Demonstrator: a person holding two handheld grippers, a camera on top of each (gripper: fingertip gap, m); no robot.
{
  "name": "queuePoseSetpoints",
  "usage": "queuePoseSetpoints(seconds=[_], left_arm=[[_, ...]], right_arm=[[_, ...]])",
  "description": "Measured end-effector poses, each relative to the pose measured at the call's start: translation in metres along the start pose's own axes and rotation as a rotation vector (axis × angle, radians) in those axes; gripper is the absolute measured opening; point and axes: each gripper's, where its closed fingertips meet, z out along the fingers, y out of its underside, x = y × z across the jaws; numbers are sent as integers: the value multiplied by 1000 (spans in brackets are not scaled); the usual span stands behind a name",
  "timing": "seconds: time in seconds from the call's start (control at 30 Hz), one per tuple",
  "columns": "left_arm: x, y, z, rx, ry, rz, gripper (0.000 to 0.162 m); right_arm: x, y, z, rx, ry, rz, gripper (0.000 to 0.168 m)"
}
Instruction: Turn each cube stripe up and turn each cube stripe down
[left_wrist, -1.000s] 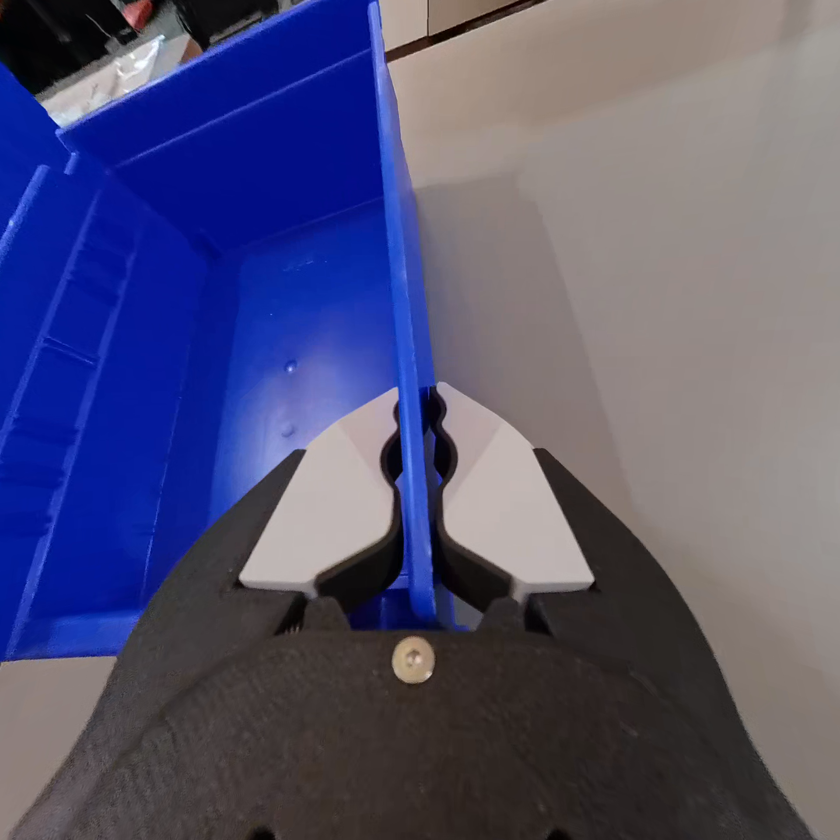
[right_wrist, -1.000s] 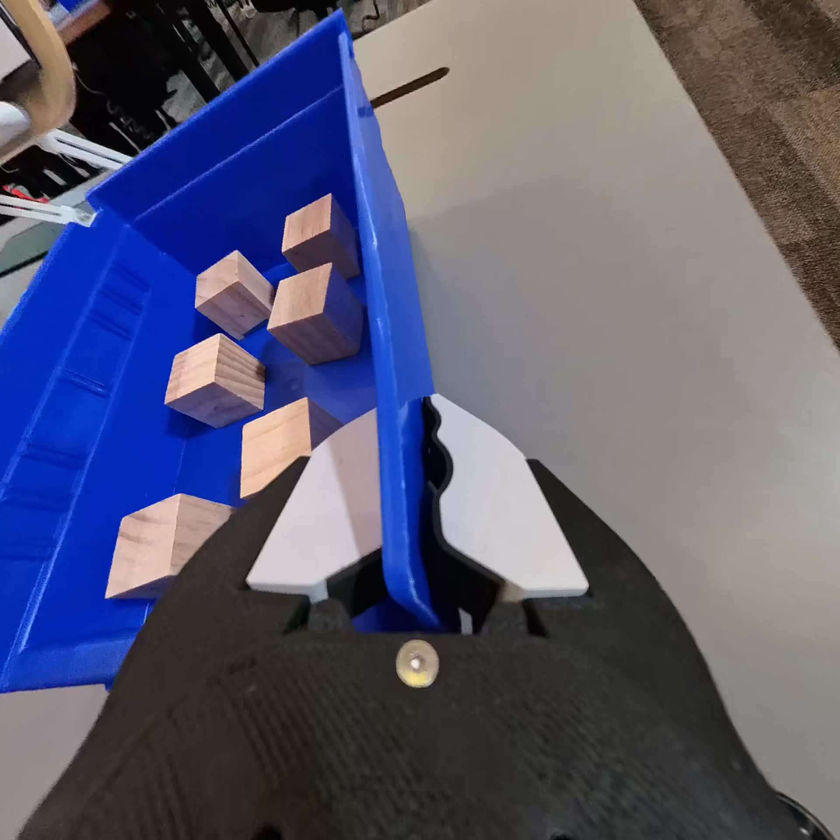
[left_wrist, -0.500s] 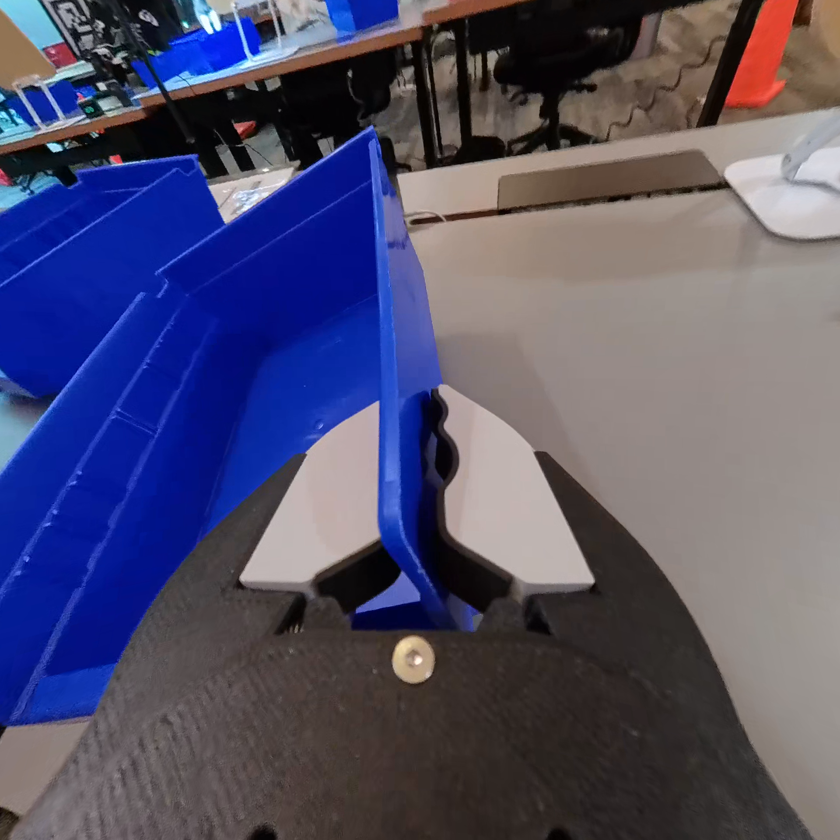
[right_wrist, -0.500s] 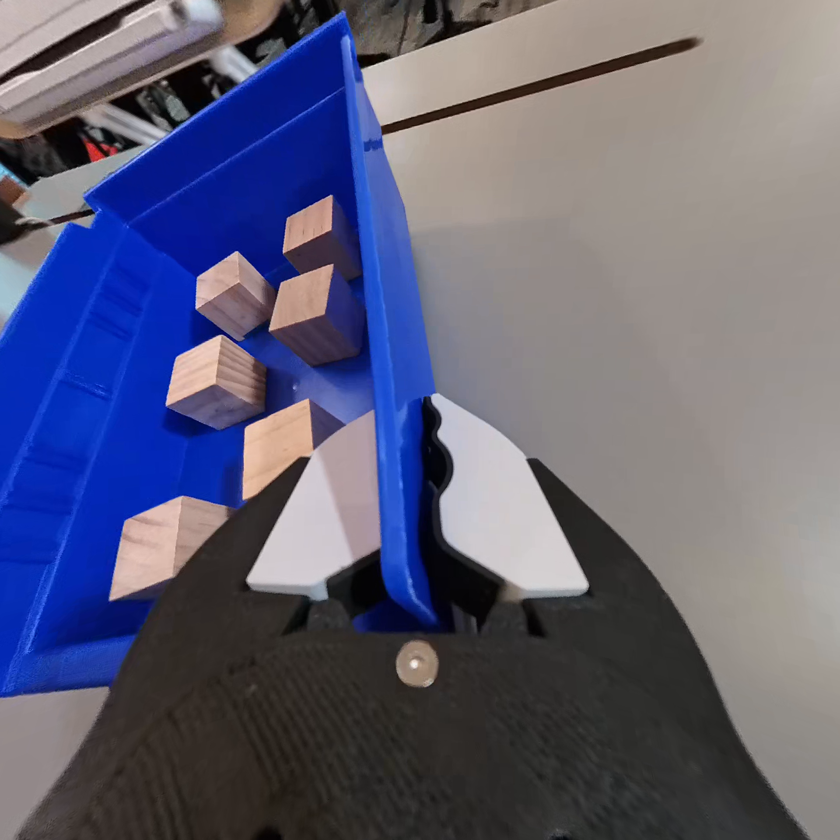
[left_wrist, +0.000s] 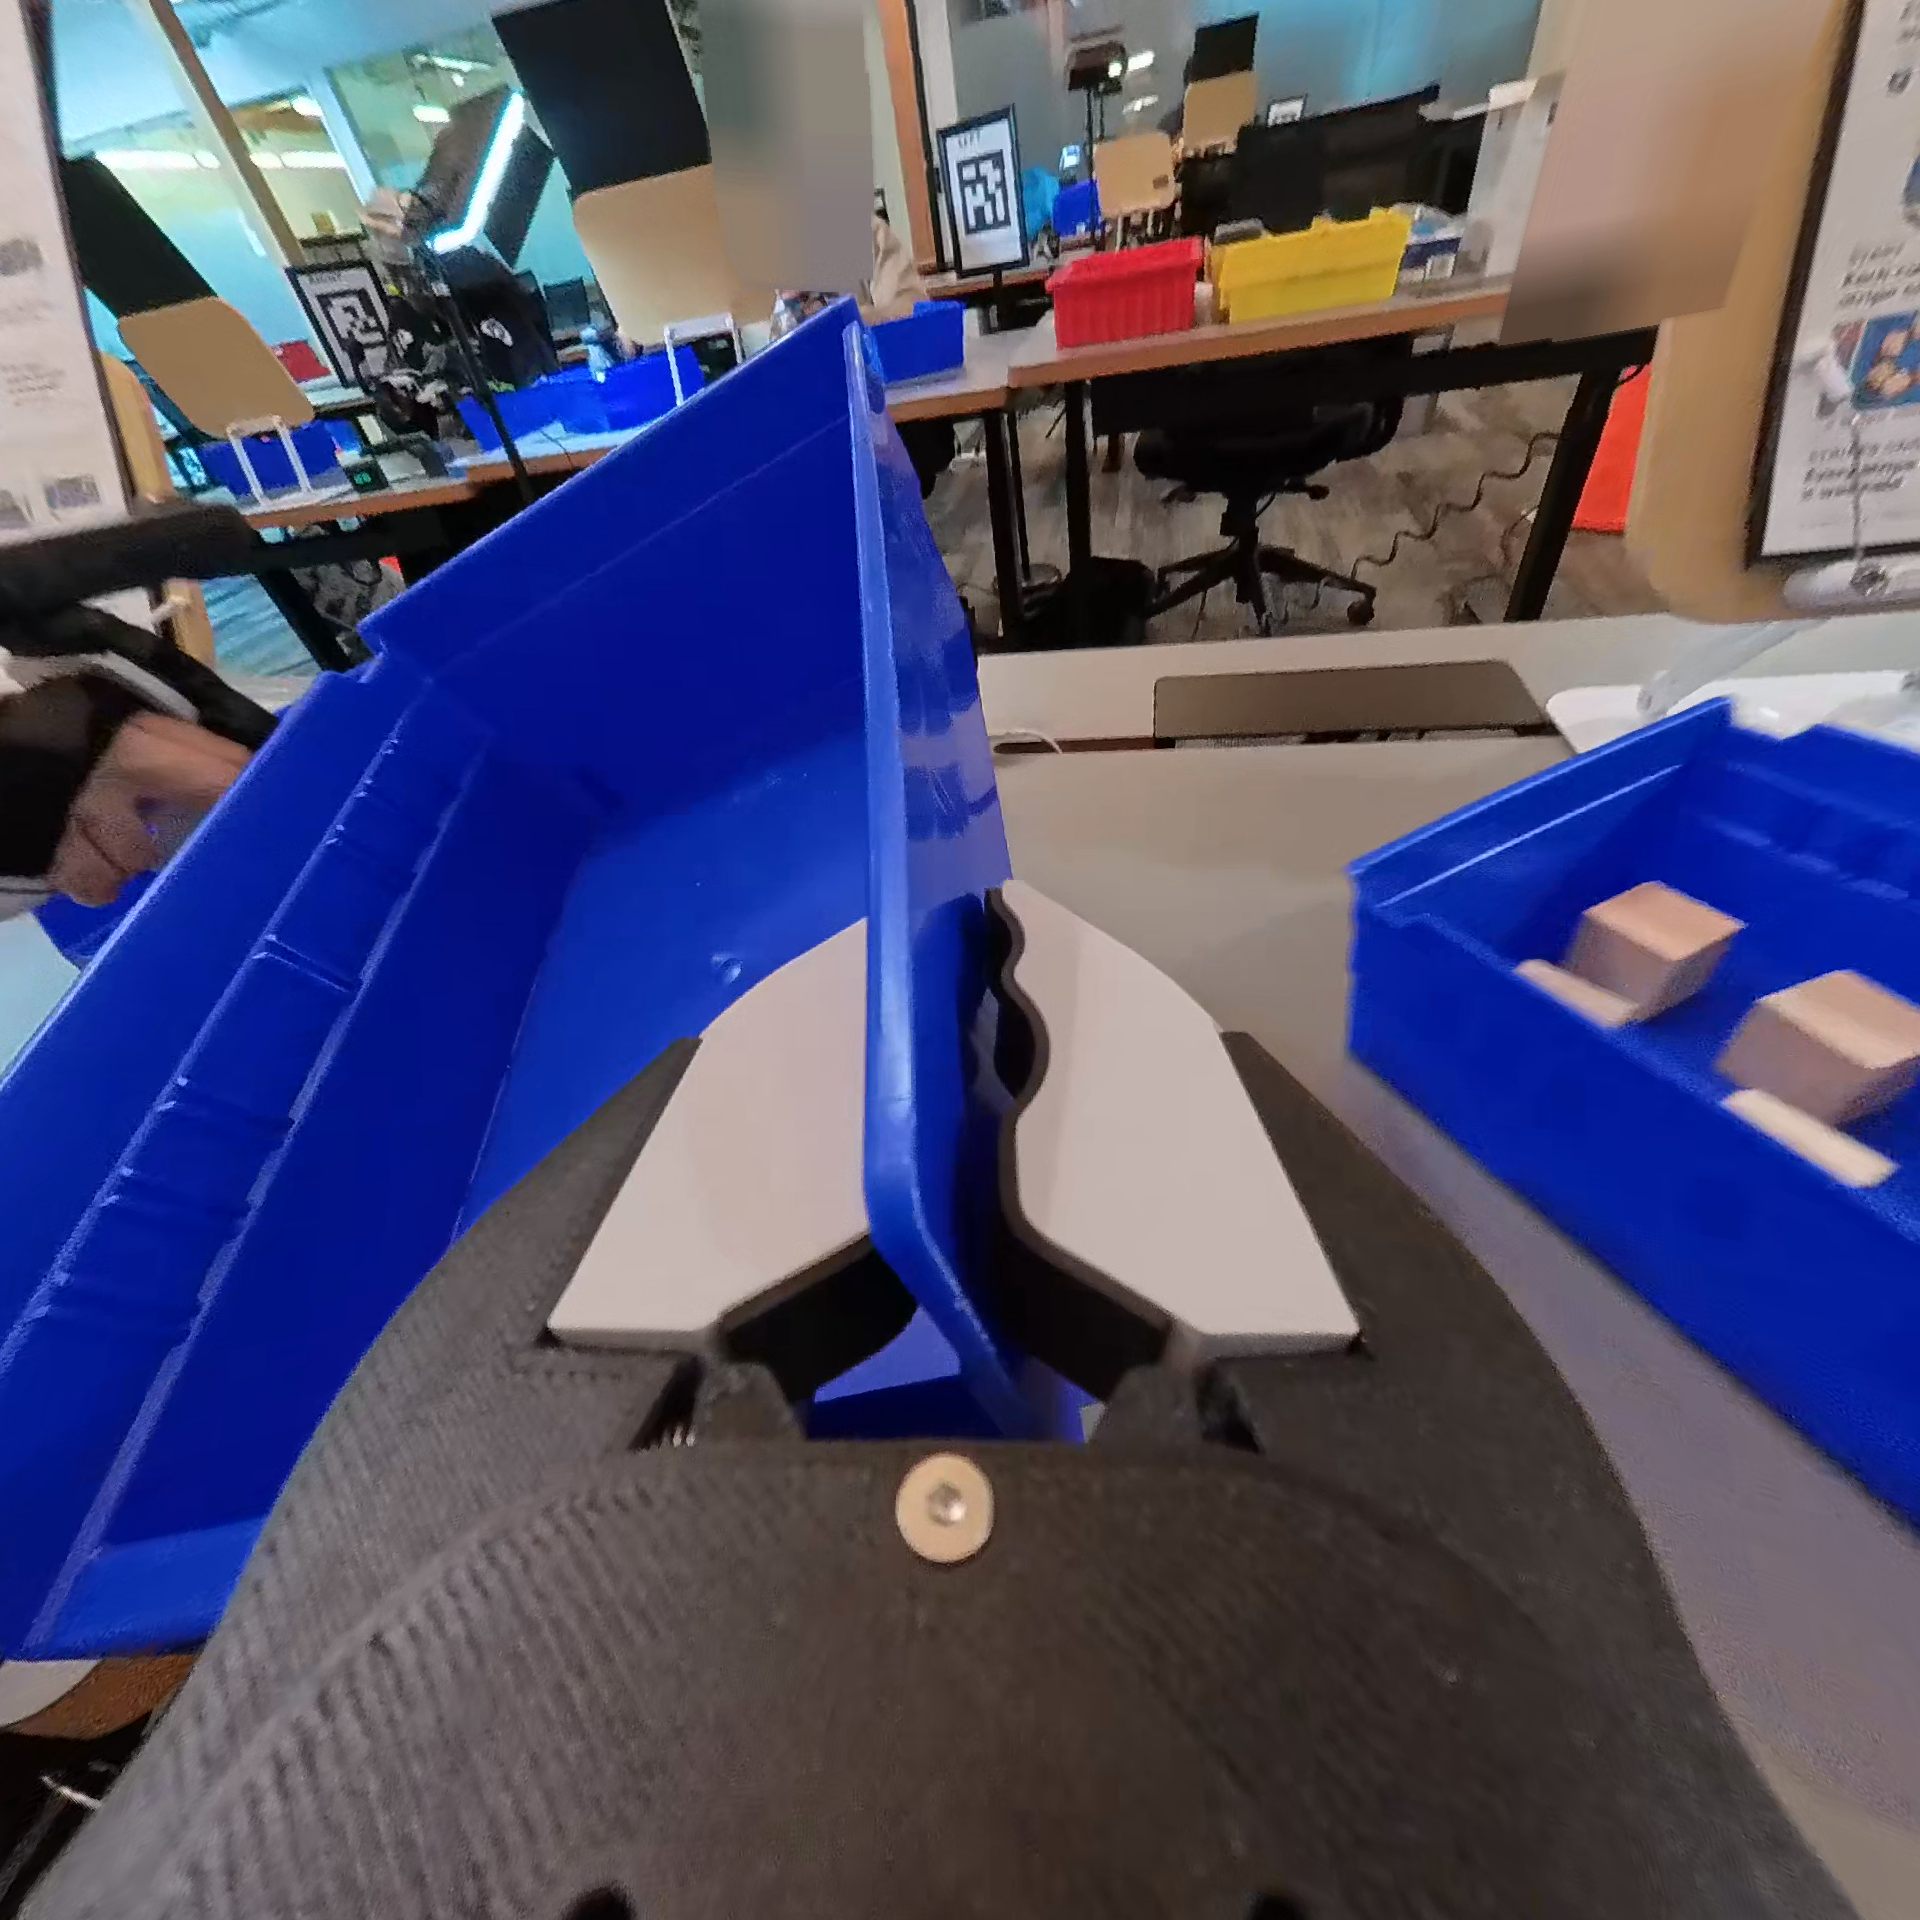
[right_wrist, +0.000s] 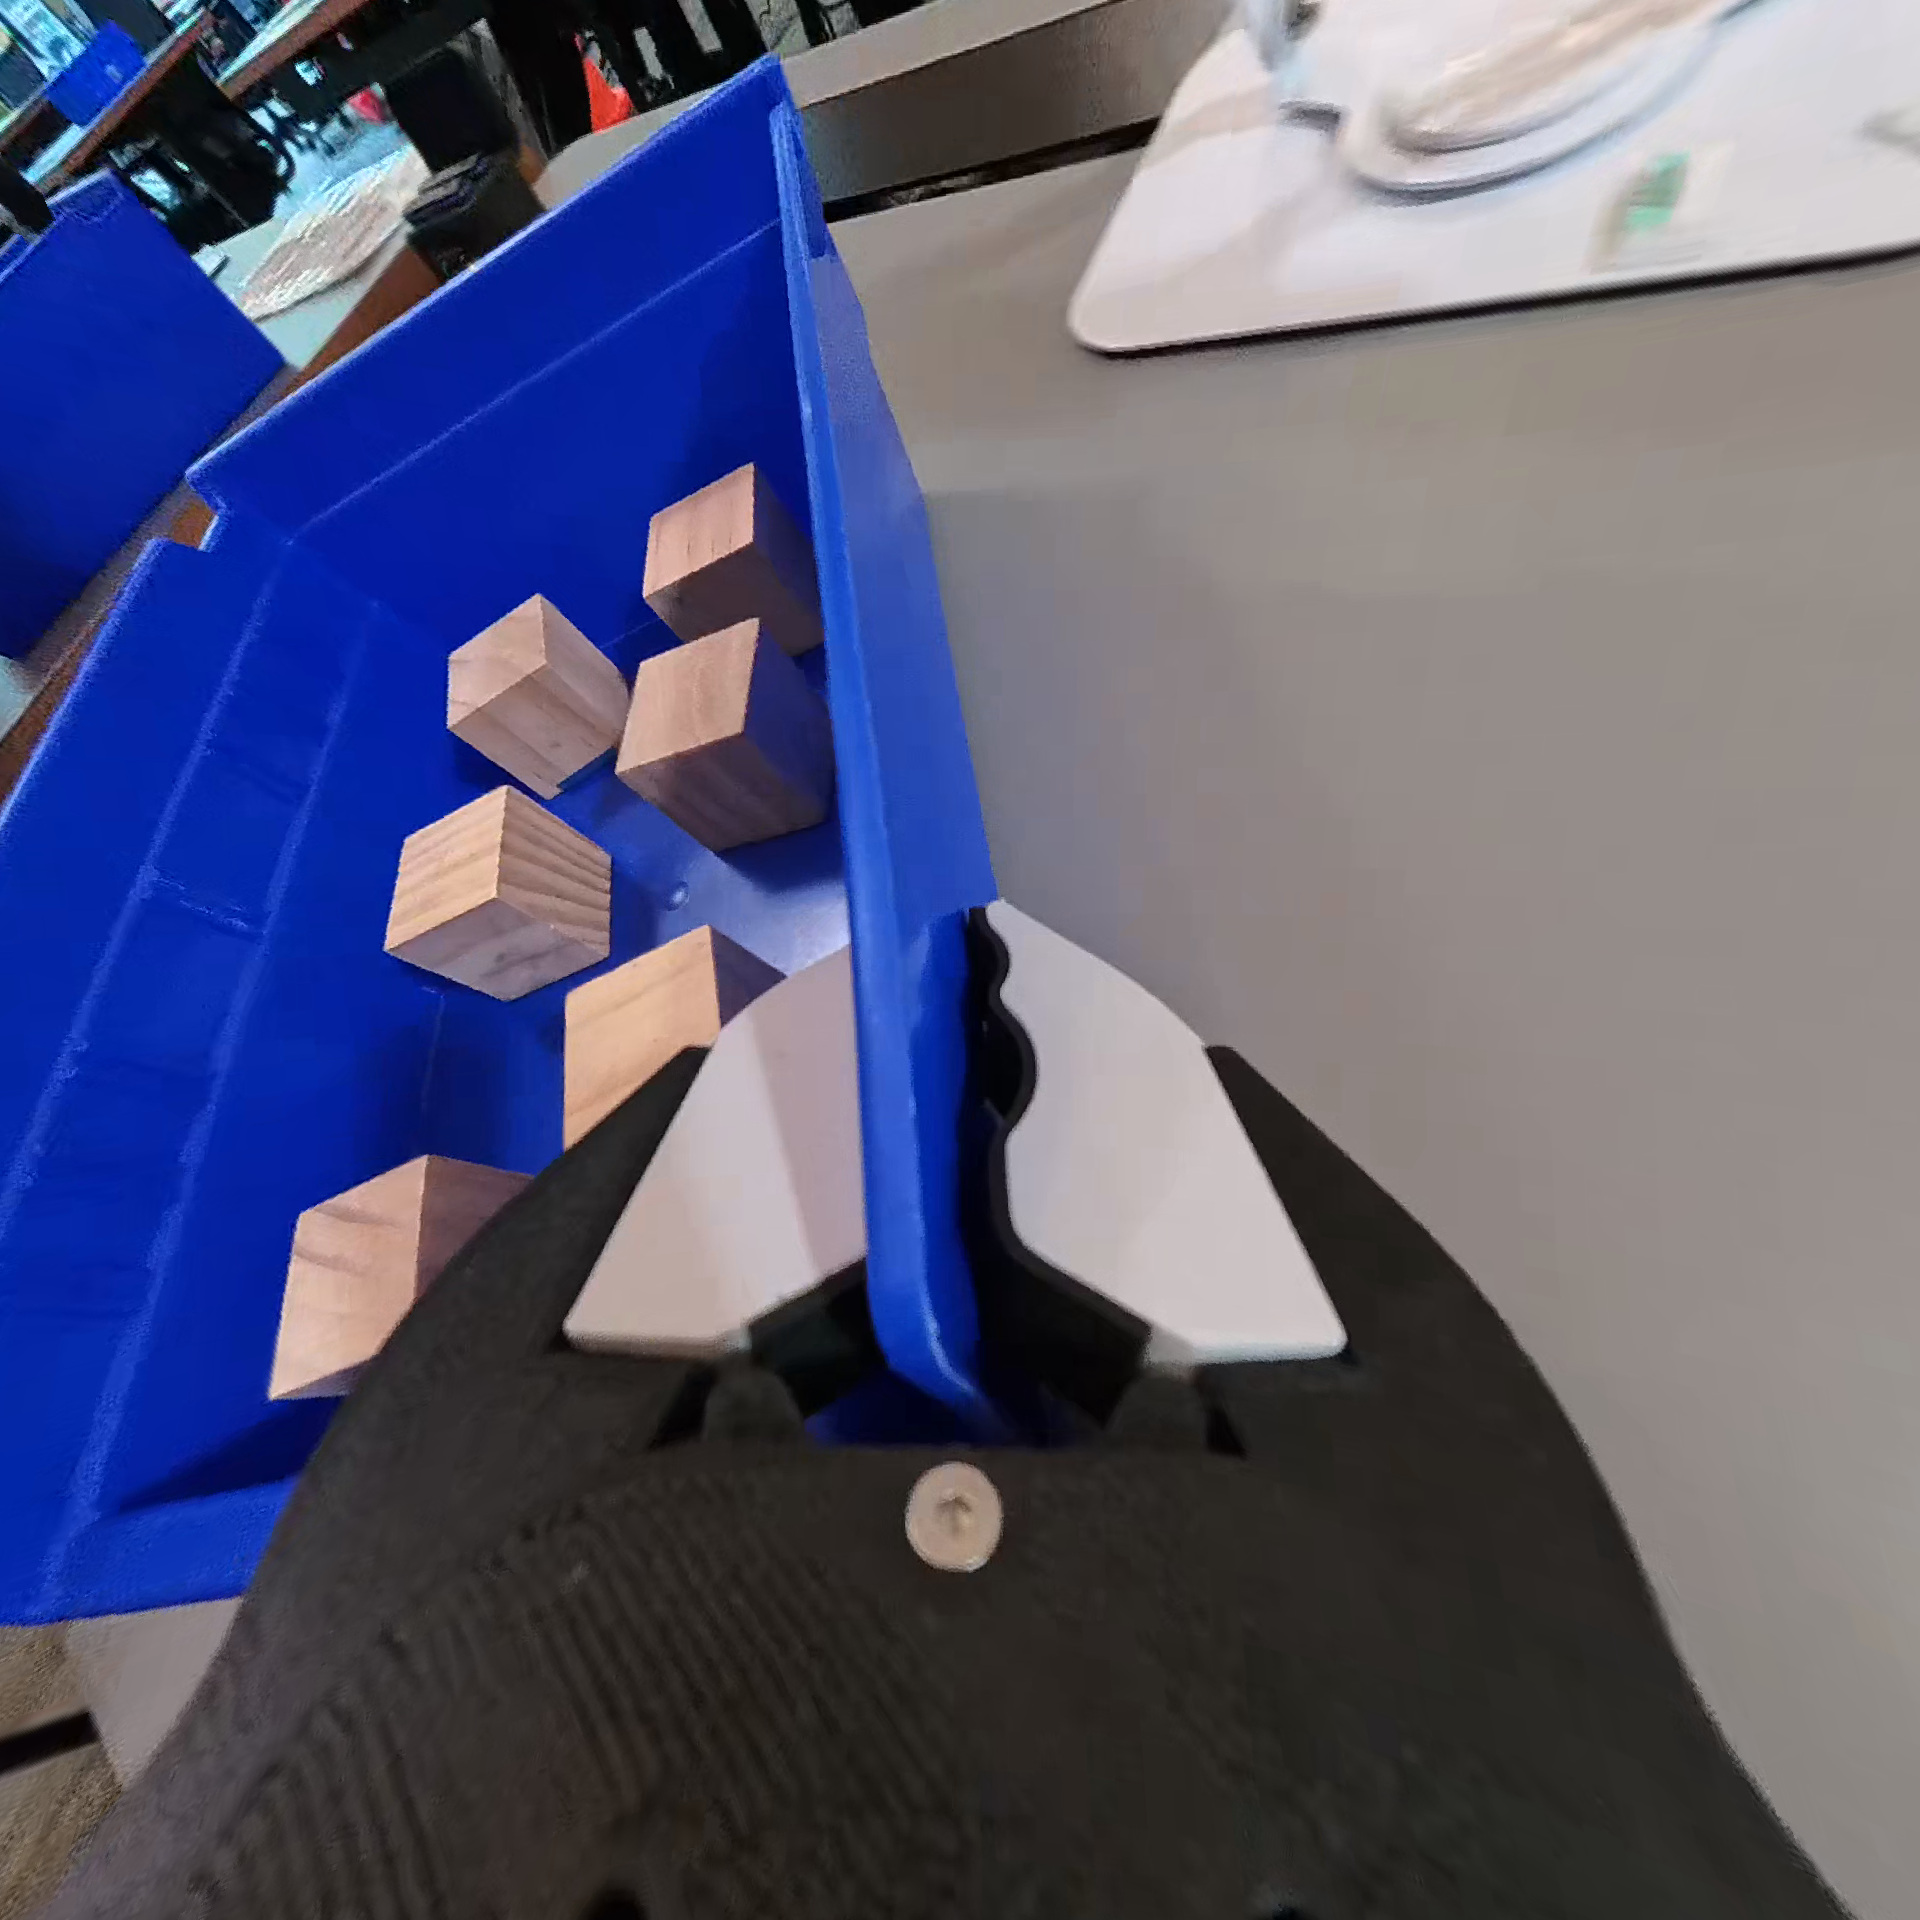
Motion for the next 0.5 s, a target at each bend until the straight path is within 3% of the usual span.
queuePoseSetpoints(seconds=[0.5], left_arm=[[-31, -30, -26, 34, -71, -21, 9]], right_arm=[[-168, 22, 102, 18, 202, 34, 7]])
